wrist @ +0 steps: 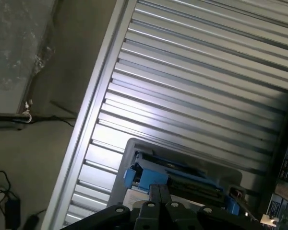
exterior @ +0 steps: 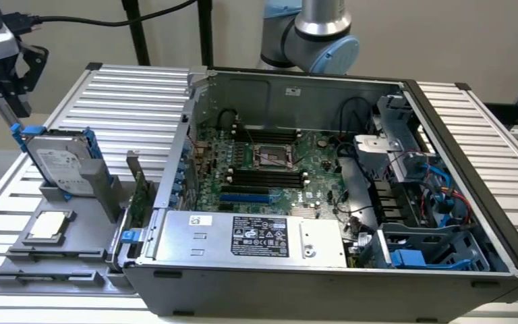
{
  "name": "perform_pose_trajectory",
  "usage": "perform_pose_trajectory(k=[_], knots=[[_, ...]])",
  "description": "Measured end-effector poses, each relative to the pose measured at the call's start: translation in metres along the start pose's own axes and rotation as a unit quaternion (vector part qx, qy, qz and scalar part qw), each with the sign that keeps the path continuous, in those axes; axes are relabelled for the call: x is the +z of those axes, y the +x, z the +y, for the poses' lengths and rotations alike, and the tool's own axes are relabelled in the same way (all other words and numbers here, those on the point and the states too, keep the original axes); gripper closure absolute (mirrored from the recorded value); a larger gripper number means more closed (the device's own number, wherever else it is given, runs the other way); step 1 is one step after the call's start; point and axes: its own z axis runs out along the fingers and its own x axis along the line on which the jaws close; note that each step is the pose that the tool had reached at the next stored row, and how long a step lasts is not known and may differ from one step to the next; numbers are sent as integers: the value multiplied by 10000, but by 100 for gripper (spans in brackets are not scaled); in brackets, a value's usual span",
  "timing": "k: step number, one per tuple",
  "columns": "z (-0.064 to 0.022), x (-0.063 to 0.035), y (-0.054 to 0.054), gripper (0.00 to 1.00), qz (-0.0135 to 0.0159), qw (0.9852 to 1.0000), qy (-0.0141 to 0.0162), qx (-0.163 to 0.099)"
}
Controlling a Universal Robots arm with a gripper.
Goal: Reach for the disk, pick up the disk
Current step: 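Pick up the disk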
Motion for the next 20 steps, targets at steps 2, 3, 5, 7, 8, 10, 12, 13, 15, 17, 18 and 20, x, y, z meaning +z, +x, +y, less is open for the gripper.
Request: perform_pose_trajectory(k=[2,3,5,7,8,10,12,13,15,17,18,20], knots=[[0,0,0,89,4,9998,0,-185],[0,0,0,89,7,9996,0,-272],[-1,0,0,89,11,9990,0,-455],[0,0,0,89,15,9980,0,-638],[0,0,0,89,17,9974,1,-726],[0,0,0,89,21,9959,1,-906],[0,0,0,89,26,9940,1,-1093],[0,0,0,89,28,9930,1,-1182],[0,0,0,89,33,9907,1,-1363],[0,0,0,89,37,9880,1,-1544],[0,0,0,89,39,9866,1,-1633],[0,0,0,89,43,9834,1,-1812]])
